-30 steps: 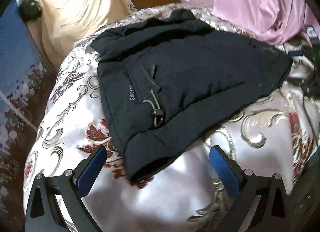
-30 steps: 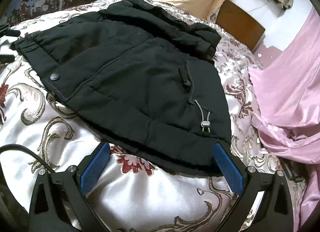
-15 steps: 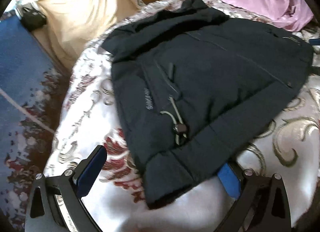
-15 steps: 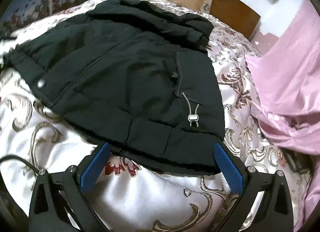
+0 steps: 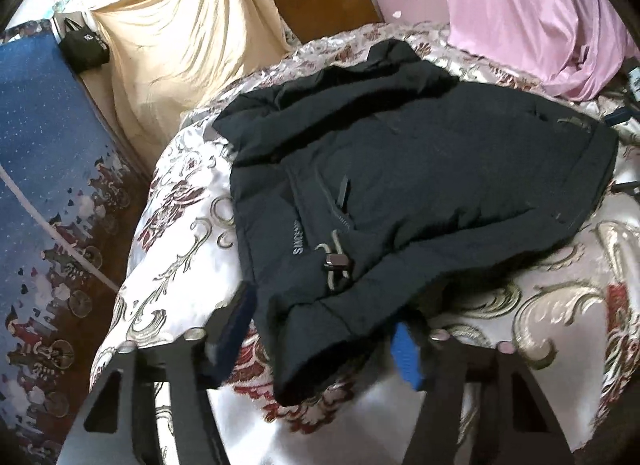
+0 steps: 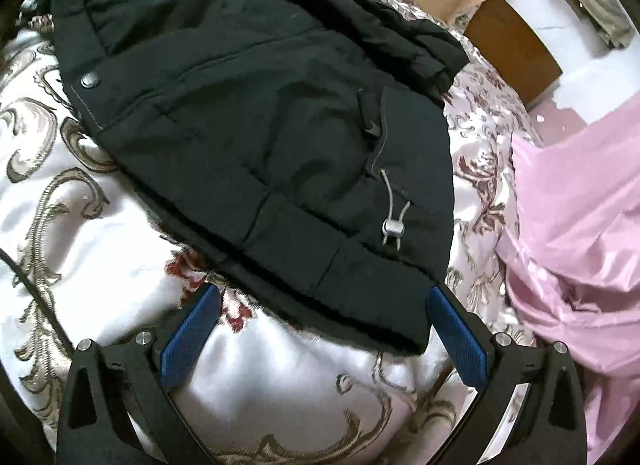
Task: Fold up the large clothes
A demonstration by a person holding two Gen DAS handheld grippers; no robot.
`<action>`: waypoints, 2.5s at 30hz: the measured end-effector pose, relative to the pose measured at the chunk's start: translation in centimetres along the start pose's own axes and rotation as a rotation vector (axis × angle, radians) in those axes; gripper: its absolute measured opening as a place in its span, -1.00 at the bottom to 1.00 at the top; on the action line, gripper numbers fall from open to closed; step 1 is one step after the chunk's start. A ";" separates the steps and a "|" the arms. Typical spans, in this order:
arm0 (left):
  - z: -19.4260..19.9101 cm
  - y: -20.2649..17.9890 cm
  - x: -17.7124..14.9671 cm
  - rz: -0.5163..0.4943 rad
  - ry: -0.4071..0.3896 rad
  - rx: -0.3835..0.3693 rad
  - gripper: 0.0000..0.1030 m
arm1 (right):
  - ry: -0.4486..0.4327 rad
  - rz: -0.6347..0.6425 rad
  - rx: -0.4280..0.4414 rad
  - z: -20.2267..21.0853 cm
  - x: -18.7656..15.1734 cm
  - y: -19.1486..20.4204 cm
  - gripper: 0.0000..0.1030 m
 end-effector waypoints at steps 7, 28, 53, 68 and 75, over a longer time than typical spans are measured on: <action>0.0 0.0 1.1 0.016 -0.017 -0.025 -0.24 | -0.027 -0.004 -0.060 -0.3 0.4 -0.6 0.96; 0.7 0.1 0.3 0.073 -0.070 -0.058 -0.76 | -0.219 -0.011 -0.104 1.6 0.9 0.0 -0.82; 9.2 3.6 0.6 0.273 -0.225 -0.146 -0.84 | -0.415 -0.225 -0.121 13.1 0.3 -3.3 -0.92; 0.7 10.2 15.2 0.349 -0.182 -0.149 -0.84 | -0.448 -0.440 -0.105 5.9 14.6 -15.6 -0.92; -4.9 12.0 18.9 0.360 -0.144 -0.126 -0.84 | -0.418 -0.478 -0.101 -1.0 20.2 -18.2 -0.92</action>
Point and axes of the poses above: each gripper's, at about its wrist camera, not at the fingertips, and z roughly against the way its jaws point, y to its left, x to its top, the point moved 5 cm from there along -z, roughly the way its jaws point, and after that the axes turned 6 degrees about -x, right-handed, at the moved point
